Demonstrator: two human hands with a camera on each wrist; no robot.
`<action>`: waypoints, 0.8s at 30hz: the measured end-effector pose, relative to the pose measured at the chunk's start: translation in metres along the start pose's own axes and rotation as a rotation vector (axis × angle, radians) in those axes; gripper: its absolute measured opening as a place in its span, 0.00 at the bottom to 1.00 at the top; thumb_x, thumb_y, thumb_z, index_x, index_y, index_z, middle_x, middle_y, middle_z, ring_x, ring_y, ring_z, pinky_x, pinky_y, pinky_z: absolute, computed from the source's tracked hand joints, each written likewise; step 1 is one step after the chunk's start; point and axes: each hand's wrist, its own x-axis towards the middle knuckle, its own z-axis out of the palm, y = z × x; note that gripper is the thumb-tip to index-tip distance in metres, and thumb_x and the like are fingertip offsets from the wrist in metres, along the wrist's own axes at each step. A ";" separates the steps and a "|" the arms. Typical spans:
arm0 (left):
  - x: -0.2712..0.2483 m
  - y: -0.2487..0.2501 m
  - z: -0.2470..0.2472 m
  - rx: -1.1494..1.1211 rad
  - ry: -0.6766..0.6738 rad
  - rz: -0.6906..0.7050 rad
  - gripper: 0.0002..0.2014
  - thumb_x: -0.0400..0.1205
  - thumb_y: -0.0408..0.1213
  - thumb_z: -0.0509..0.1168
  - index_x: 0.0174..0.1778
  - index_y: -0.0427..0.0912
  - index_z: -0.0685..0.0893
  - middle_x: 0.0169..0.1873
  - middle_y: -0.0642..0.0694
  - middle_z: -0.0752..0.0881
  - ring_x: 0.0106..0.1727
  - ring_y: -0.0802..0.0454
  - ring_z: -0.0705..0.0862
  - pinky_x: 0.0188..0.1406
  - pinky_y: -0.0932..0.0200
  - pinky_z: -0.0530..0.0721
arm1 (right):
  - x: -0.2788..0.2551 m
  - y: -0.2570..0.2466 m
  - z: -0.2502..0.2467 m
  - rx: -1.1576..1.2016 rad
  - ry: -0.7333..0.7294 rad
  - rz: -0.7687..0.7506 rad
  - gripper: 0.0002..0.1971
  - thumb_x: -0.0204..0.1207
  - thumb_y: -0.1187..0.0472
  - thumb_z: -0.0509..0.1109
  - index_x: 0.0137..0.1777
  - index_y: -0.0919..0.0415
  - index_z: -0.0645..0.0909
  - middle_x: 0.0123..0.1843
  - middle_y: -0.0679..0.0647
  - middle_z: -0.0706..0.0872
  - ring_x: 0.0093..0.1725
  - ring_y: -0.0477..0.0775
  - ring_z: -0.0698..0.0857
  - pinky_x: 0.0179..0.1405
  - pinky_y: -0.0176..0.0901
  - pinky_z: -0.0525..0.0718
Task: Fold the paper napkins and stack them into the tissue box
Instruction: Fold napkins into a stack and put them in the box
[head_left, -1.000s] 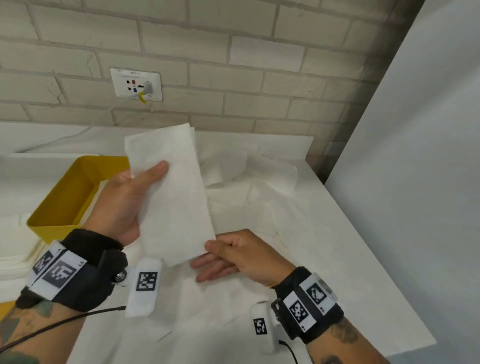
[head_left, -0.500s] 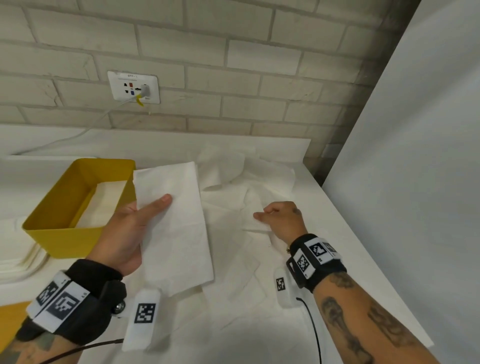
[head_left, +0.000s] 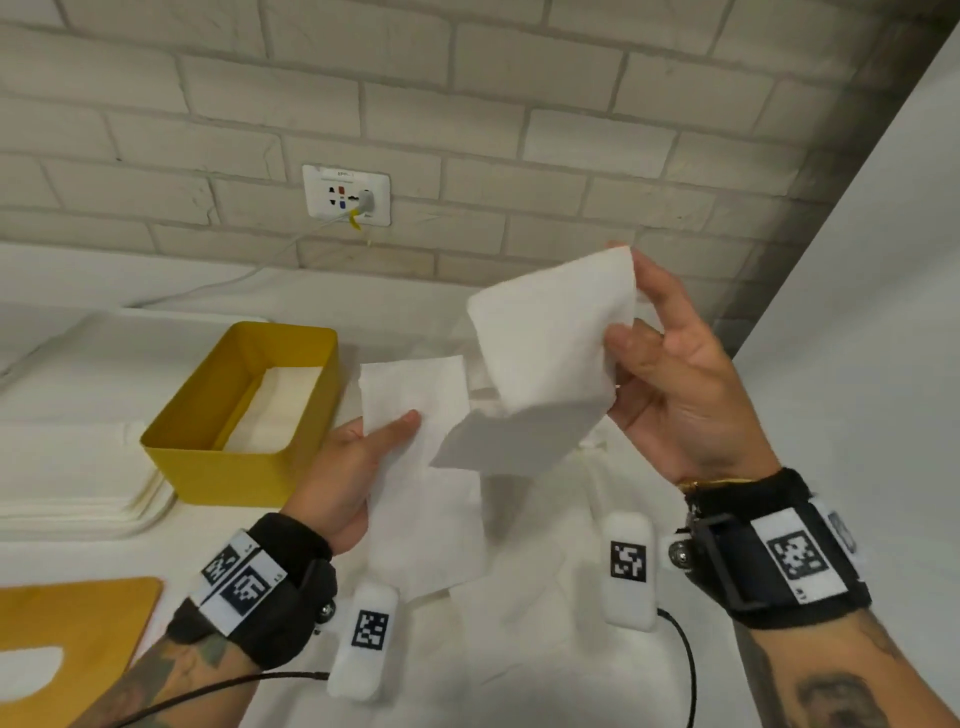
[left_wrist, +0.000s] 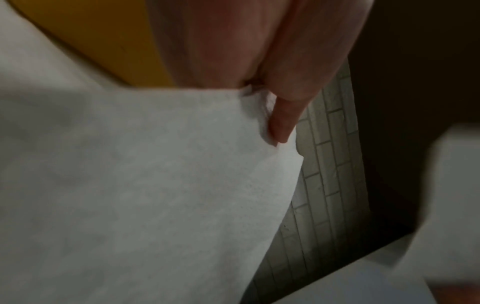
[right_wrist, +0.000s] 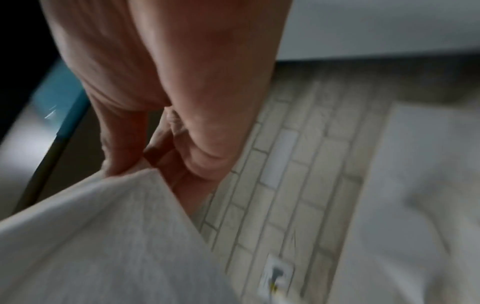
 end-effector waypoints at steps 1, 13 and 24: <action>0.000 -0.001 0.005 -0.003 -0.009 -0.004 0.14 0.86 0.36 0.66 0.65 0.34 0.87 0.51 0.38 0.94 0.47 0.45 0.94 0.39 0.55 0.91 | 0.000 0.008 0.002 0.059 0.025 0.009 0.22 0.73 0.67 0.70 0.65 0.46 0.85 0.48 0.56 0.91 0.42 0.51 0.90 0.38 0.44 0.91; -0.010 -0.002 0.022 -0.008 -0.027 -0.062 0.25 0.90 0.56 0.58 0.70 0.40 0.87 0.61 0.39 0.91 0.64 0.41 0.90 0.69 0.42 0.84 | -0.014 0.106 0.021 -0.436 0.384 0.209 0.06 0.82 0.65 0.74 0.56 0.57 0.88 0.48 0.51 0.95 0.52 0.53 0.93 0.60 0.55 0.89; -0.009 -0.010 0.023 0.054 -0.102 -0.030 0.19 0.89 0.48 0.61 0.69 0.40 0.85 0.60 0.41 0.92 0.61 0.44 0.92 0.57 0.50 0.89 | -0.012 0.119 0.023 -0.515 0.445 0.197 0.07 0.81 0.59 0.76 0.57 0.52 0.88 0.51 0.48 0.94 0.54 0.50 0.92 0.62 0.60 0.89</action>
